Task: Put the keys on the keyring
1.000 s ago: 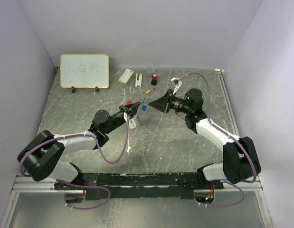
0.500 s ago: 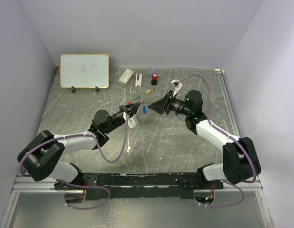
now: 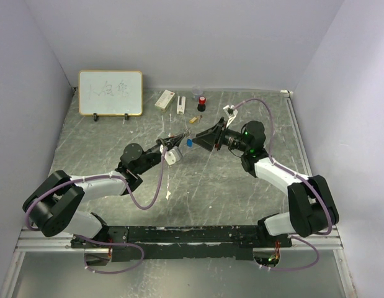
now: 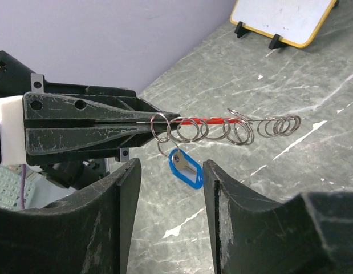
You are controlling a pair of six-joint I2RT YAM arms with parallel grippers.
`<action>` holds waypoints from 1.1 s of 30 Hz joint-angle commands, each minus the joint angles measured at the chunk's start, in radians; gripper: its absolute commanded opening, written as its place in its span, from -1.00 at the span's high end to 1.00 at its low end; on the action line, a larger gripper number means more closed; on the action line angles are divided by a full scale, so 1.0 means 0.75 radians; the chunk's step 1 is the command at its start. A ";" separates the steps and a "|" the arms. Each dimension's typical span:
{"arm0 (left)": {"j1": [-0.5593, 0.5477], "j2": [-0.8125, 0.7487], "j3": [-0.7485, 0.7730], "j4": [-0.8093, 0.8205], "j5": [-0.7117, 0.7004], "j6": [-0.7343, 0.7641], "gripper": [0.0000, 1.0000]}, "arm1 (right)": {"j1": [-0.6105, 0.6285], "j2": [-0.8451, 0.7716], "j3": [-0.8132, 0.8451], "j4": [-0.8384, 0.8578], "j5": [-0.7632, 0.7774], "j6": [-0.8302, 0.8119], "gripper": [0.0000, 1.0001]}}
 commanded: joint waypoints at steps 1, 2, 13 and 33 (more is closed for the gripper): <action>-0.008 -0.012 0.069 0.022 0.003 -0.046 0.86 | 0.007 0.022 0.012 0.037 -0.019 -0.035 0.04; -0.008 -0.011 0.073 0.025 -0.001 -0.050 0.87 | 0.012 0.024 0.019 0.020 -0.013 -0.051 0.04; -0.016 -0.003 0.103 -0.007 -0.012 -0.081 0.86 | 0.086 0.010 0.063 -0.165 0.122 -0.236 -0.01; -0.023 -0.001 0.115 -0.034 -0.063 -0.094 0.86 | 0.099 0.016 0.050 -0.148 0.174 -0.266 0.97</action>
